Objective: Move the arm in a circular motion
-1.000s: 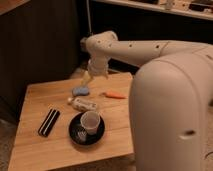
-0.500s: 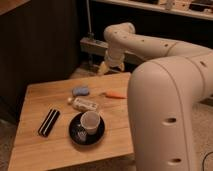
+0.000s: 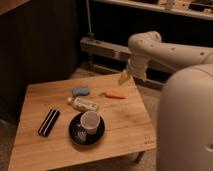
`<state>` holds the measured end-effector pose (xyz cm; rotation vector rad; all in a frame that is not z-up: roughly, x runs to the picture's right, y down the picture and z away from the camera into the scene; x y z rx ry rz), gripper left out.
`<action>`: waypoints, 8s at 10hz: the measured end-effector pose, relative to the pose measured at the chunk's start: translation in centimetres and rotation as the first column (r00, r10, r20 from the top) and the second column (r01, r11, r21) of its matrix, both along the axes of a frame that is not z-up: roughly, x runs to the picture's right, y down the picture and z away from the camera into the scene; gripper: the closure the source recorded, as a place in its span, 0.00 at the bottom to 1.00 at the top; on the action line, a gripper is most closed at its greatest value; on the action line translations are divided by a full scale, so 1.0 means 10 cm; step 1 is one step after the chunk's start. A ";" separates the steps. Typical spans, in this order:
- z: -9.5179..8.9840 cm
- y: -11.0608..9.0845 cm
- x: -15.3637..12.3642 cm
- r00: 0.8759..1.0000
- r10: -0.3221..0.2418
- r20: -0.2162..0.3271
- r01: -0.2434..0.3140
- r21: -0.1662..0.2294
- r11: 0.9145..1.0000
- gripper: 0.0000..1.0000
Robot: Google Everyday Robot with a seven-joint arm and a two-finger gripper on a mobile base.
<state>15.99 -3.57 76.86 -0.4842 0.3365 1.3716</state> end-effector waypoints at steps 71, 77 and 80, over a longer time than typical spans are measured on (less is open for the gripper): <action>0.48 -0.13 -1.83 0.874 -0.337 0.351 0.355 0.015 0.935 0.20; 0.07 0.38 -0.39 0.969 -0.175 0.173 0.189 -0.067 0.980 0.20; -0.35 0.79 0.13 0.988 -0.122 0.092 0.131 -0.096 0.987 0.20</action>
